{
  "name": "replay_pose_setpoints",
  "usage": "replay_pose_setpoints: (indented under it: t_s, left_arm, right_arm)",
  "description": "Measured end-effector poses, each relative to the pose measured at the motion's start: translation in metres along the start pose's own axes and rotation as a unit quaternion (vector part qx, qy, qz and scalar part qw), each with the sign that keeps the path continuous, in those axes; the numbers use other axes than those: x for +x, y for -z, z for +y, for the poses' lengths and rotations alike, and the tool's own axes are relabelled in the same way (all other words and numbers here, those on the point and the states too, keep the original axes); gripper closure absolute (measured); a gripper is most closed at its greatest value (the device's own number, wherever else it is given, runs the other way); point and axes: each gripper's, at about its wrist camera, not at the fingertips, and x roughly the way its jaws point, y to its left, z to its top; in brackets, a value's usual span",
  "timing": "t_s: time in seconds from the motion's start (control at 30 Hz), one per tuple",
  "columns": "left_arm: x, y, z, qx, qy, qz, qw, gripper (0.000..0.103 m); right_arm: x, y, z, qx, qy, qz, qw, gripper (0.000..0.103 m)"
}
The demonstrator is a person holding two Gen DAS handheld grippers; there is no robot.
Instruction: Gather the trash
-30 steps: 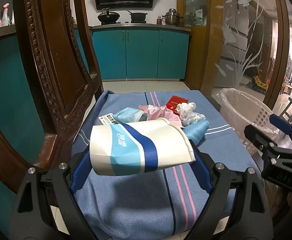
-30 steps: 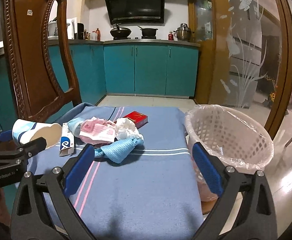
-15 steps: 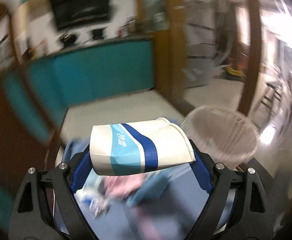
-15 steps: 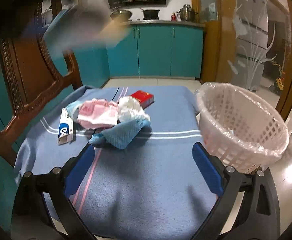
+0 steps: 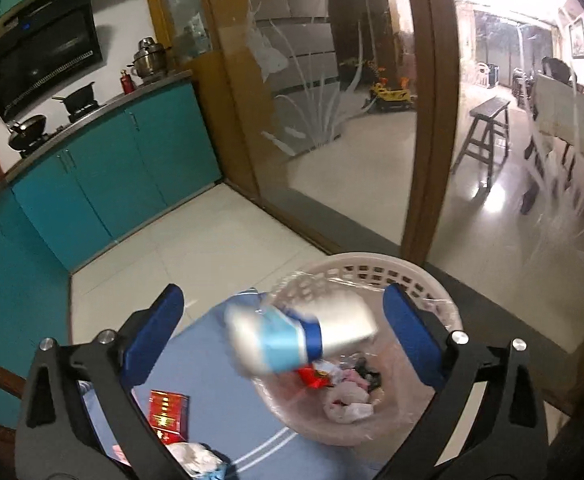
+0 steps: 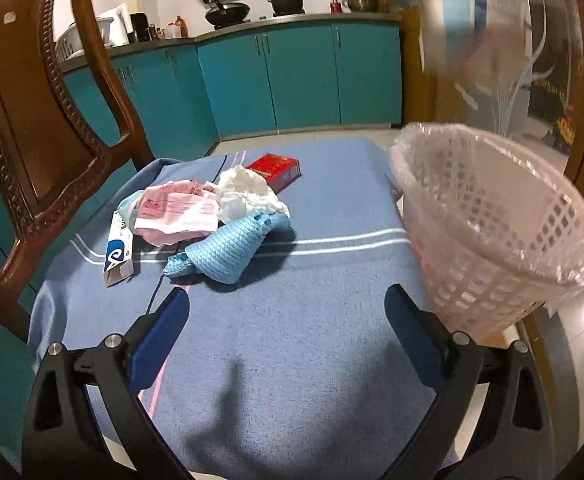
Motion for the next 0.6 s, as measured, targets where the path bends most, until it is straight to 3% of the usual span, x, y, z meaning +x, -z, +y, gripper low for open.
replay_pose_setpoints:
  t_s: [0.17, 0.27, 0.37, 0.47, 0.6]
  left_arm:
    - [-0.045, 0.006, 0.047, -0.061, -0.023, -0.044, 0.9969, 0.004]
    - [-0.102, 0.033, 0.085, -0.112, -0.066, -0.087, 0.9876, 0.004]
    - [-0.158, 0.086, 0.112, -0.151, -0.117, -0.116, 0.9748, 0.003]
    - [-0.197, 0.156, 0.130, -0.196, -0.174, -0.127, 0.9566, 0.003]
    - [-0.209, 0.254, 0.139, -0.257, -0.207, -0.084, 0.9404, 0.003]
  right_arm:
    - [-0.005, -0.001, -0.004, 0.004, -0.008, -0.007, 1.000, 0.007]
    - [-0.010, -0.002, -0.004, 0.004, -0.014, -0.012, 1.000, 0.007]
    - [-0.016, -0.003, -0.003, 0.001, -0.018, -0.021, 1.000, 0.007]
    - [-0.024, -0.007, -0.008, 0.012, -0.021, -0.032, 0.999, 0.007]
    - [-0.037, -0.009, -0.009, 0.015, -0.027, -0.051, 0.998, 0.007]
